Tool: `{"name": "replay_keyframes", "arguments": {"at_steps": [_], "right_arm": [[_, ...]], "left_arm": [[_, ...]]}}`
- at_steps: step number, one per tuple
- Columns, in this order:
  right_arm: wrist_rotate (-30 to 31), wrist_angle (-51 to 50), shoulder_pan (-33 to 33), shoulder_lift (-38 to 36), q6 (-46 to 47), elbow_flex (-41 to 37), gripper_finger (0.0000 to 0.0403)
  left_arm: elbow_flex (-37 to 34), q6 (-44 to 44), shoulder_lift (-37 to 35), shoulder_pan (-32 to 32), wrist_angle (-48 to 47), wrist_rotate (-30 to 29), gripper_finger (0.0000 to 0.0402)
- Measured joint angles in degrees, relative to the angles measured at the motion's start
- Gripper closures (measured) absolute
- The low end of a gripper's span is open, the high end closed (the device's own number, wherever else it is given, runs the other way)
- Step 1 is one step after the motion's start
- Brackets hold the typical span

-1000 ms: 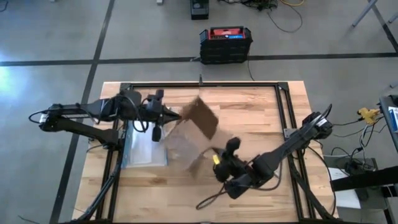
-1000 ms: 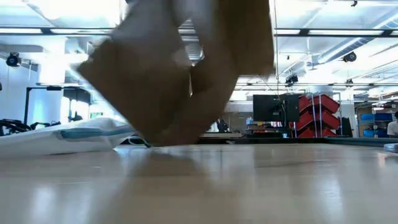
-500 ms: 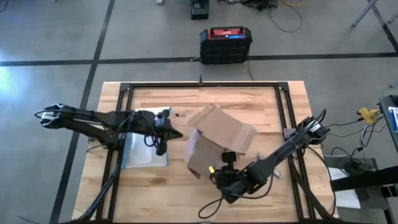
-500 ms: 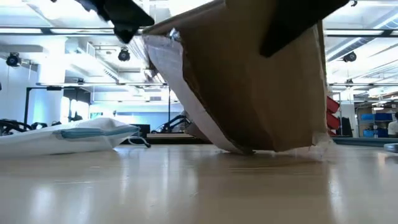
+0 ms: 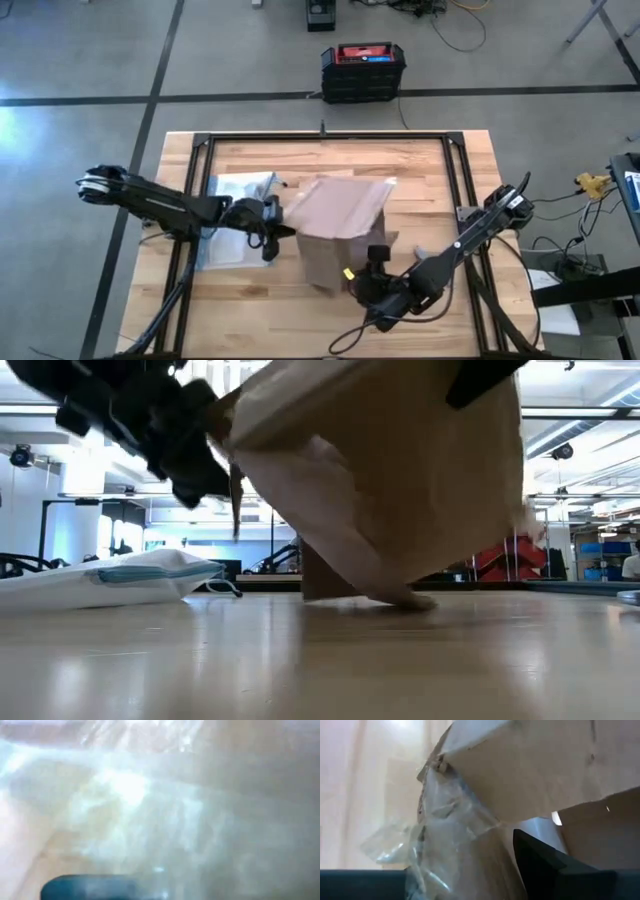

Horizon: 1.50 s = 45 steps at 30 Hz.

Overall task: Unpack boxes
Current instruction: Break down the cardboard box until it is fully flat

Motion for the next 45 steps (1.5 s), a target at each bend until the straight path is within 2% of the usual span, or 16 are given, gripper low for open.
{"name": "replay_keyframes", "arguments": {"at_steps": [2,4,6,9,11,14,18,24,29,37,41,45], "right_arm": [[0.32,-2.53,0.05,-0.40,2.21,0.00,0.0259],[0.77,-5.66,0.03,-0.54,4.38,0.02,0.0271],[0.83,-8.84,0.01,-0.54,5.72,0.00,0.0306],[1.12,-9.83,0.06,-0.54,5.15,-0.04,0.0380],[2.35,-10.68,0.14,-0.67,4.75,-0.01,0.0391],[8.10,-14.87,0.14,-1.08,5.20,1.35,0.0399],[20.28,-24.87,-1.34,-1.30,6.02,4.88,0.0402],[36.12,-35.32,-6.57,-3.32,8.33,7.54,0.0403],[45.43,-36.17,-9.90,-6.44,8.99,7.61,0.0403],[56.97,-35.10,-8.81,-6.51,23.56,4.90,0.0403],[57.66,-33.95,-9.42,-5.00,34.63,1.33,0.0403],[51.76,-33.92,-12.49,-3.26,39.50,-0.97,0.0403]], "left_arm": [[-2.07,-1.11,2.16,-0.06,6.17,2.10,0.0401],[-3.91,-2.68,4.45,-0.06,12.47,3.88,0.0398],[-5.73,-4.48,6.75,-0.06,19.54,4.81,0.0389],[-7.32,-6.87,10.76,-0.06,28.31,4.83,0.0366],[-7.64,-7.48,12.99,-0.06,30.51,4.83,0.0348],[-6.74,-7.03,15.78,-0.06,31.44,4.85,0.0321],[-5.00,-4.08,16.54,-0.03,31.56,4.73,0.0291],[-2.87,-0.37,12.29,0.83,30.24,4.54,0.0268],[-2.24,1.59,5.08,2.39,23.37,4.31,0.0266],[-2.10,4.16,-8.39,2.74,11.95,-1.51,0.0276],[-2.14,3.00,-10.76,2.37,11.55,-1.02,0.0275],[-2.10,1.49,-11.11,0.08,13.50,4.54,0.0270]]}}
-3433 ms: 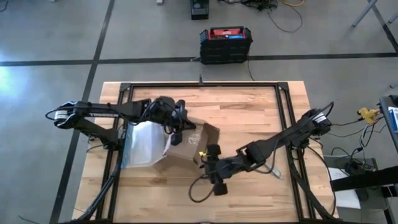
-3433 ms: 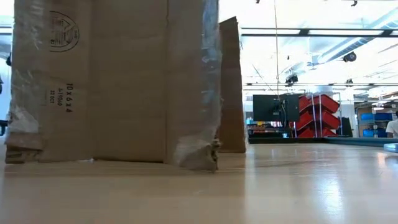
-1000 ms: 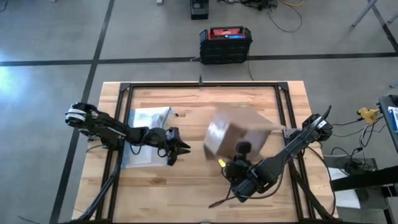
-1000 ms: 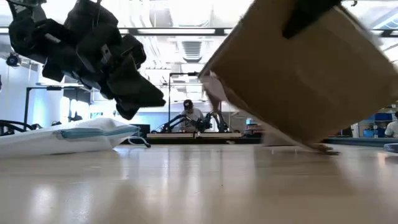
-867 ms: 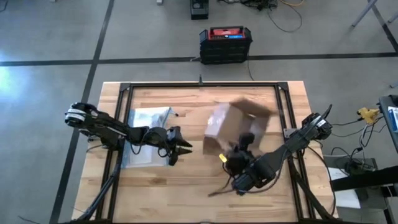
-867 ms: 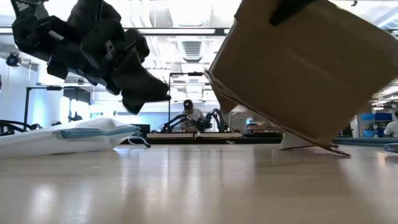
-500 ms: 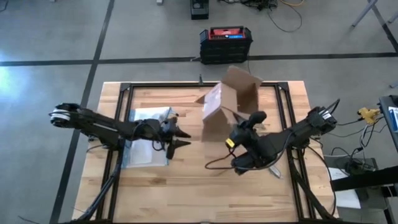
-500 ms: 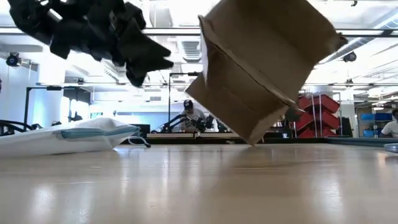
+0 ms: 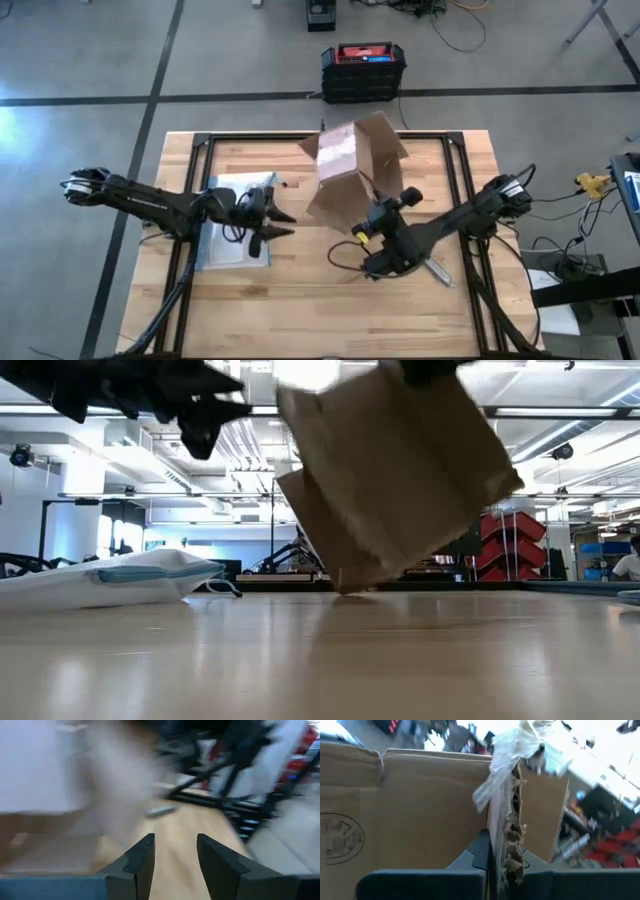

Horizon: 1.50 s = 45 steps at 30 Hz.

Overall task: Unpack boxes
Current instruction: Break down the cardboard box until it is fully flat

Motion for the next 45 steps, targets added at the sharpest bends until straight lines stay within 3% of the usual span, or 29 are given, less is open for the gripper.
{"name": "replay_keyframes", "arguments": {"at_steps": [4,10,14,20,27,35,41,45], "right_arm": [[-4.35,0.54,-2.70,0.69,0.61,-0.28,0.0403],[-9.53,4.48,-5.31,0.36,-4.22,0.38,0.0403],[-10.66,5.57,-5.47,0.28,-9.99,4.02,0.0403],[-11.25,6.28,-4.00,0.23,-18.28,11.19,0.0403],[-22.87,10.00,0.22,0.21,-27.59,15.15,0.0403],[-28.68,10.55,9.04,0.21,-35.30,17.78,0.0403],[-32.55,12.95,13.00,1.21,-35.95,16.79,0.0403],[-33.79,19.18,15.91,2.39,-32.23,11.98,0.0403]], "left_arm": [[0.02,1.55,1.10,-5.51,5.89,-1.06,0.0274],[0.07,6.37,10.10,-13.17,21.05,-10.48,0.0284],[0.32,5.83,20.13,-13.33,30.13,-14.90,0.0284],[7.37,5.19,35.44,-11.85,31.99,-20.44,0.0283],[15.07,9.24,45.37,-8.86,30.32,-27.99,0.0282],[14.43,14.42,40.40,-8.08,16.06,-45.10,0.0281],[12.14,20.52,30.61,-8.05,15.67,-50.78,0.0282],[10.13,24.67,21.23,-8.40,13.74,-51.17,0.0283]]}}
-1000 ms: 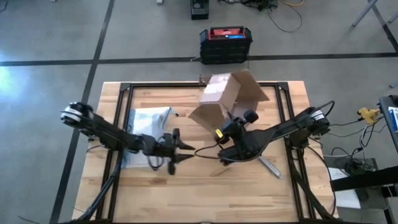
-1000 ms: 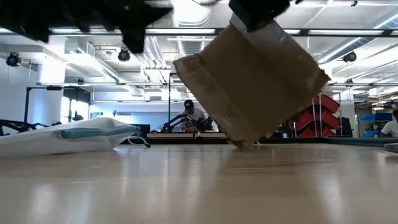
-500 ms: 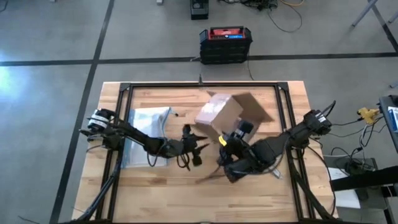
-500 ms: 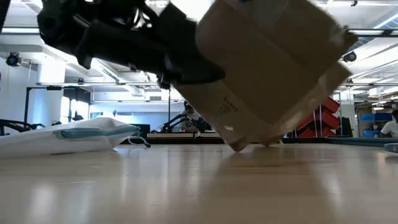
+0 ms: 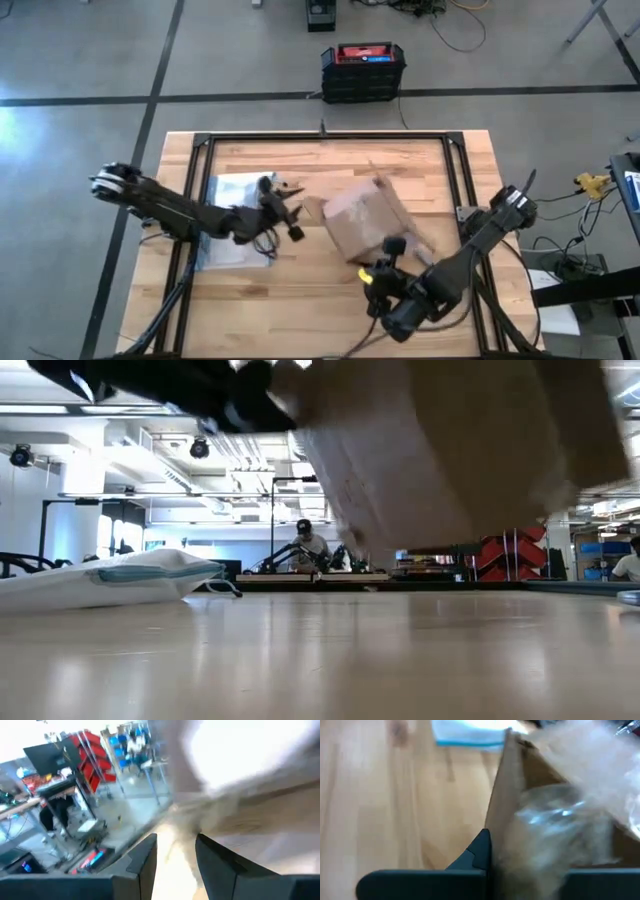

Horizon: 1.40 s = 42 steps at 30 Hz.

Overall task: Unpack boxes
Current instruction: Break down the cardboard box until it is fully flat

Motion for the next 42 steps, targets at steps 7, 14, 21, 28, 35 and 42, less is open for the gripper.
{"name": "replay_keyframes", "arguments": {"at_steps": [7,14,21,28,35,42], "right_arm": [[-0.30,11.38,2.38,4.77,6.28,-10.13,0.0403],[-2.61,17.15,2.66,12.36,6.23,-12.48,0.0403],[-2.62,17.67,1.53,14.39,7.34,-12.48,0.0403],[-4.03,18.20,1.07,14.38,8.25,-12.48,0.0376],[-12.43,18.73,1.28,12.73,12.12,-12.39,0.0272],[-17.46,19.57,3.27,9.50,14.61,-10.88,0.0155]], "left_arm": [[-3.17,-1.50,-13.62,-2.45,-8.58,-0.19,0.0283],[-4.90,-5.20,-18.94,-9.00,-10.93,6.13,0.0283],[-4.54,-8.67,-14.55,-13.85,-10.24,8.83,0.0283],[-0.96,-9.18,-3.73,-13.98,-6.88,11.13,0.0283],[6.70,-3.08,4.96,-13.96,-6.98,12.38,0.0283],[8.45,-3.88,8.45,-13.79,-9.23,12.23,0.0283]]}}
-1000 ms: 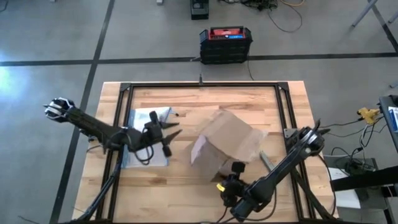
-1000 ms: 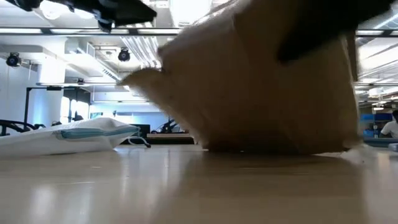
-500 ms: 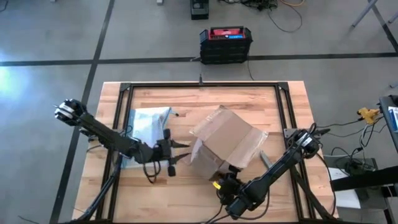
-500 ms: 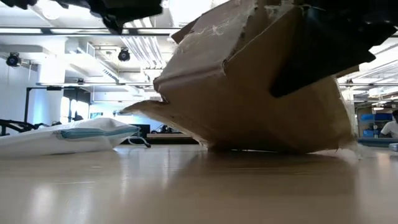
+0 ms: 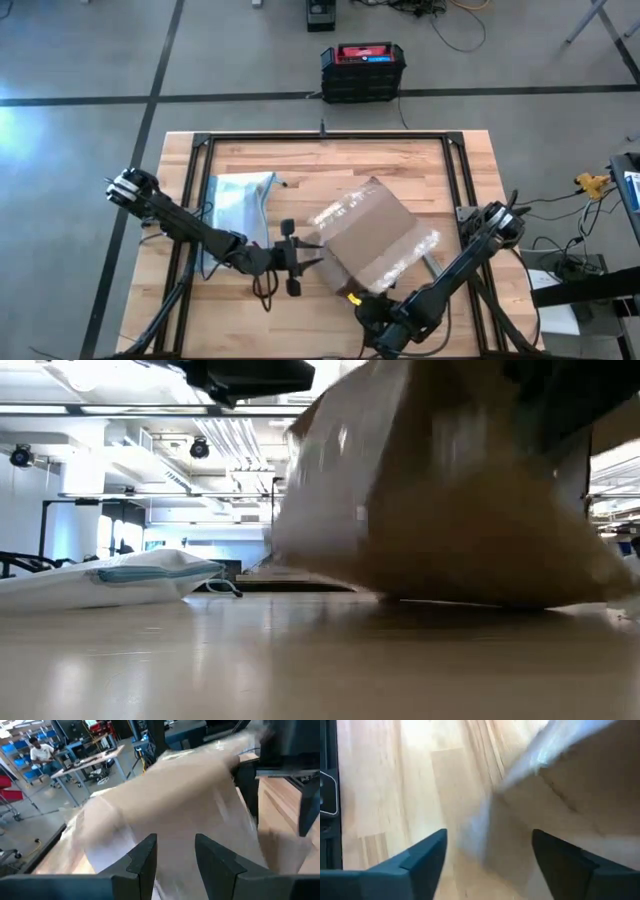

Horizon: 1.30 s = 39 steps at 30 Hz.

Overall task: Unpack boxes
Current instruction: Break down the cardboard box until it is fully flat

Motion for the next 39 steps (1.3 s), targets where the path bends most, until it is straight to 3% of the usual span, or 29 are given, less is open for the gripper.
{"name": "replay_keyframes", "arguments": {"at_steps": [5,8,12,17,22,28,32,39], "right_arm": [[-0.15,-0.74,0.32,0.00,1.61,-0.13,0.0082],[0.55,-2.81,1.14,0.00,3.42,-0.13,0.0058],[5.66,-9.13,4.30,-0.17,10.35,-0.17,0.0060],[9.35,-19.25,8.66,-0.15,27.53,-0.39,0.0086],[14.13,-21.27,11.24,0.76,35.56,-0.46,0.0105],[15.75,-15.15,9.09,1.18,28.71,-0.48,0.0106],[15.36,-14.22,7.64,1.18,23.61,-0.48,0.0095],[15.49,-8.15,1.18,1.18,9.17,-0.50,0.0075]], "left_arm": [[-1.70,-3.19,0.37,0.09,-1.43,-0.07,0.0283],[-1.99,-5.19,0.02,0.03,-3.49,-0.15,0.0283],[-2.06,-5.51,-0.54,-0.74,-4.06,-0.19,0.0283],[-2.06,-4.92,-0.40,-2.10,-0.26,4.27,0.0283],[-1.97,-4.28,1.62,-3.05,5.42,6.25,0.0283],[-1.11,-3.85,3.90,-3.06,5.77,2.41,0.0283],[0.06,-3.80,4.92,-3.58,6.46,3.43,0.0283],[8.63,3.99,8.76,-5.36,7.06,4.47,0.0283]]}}
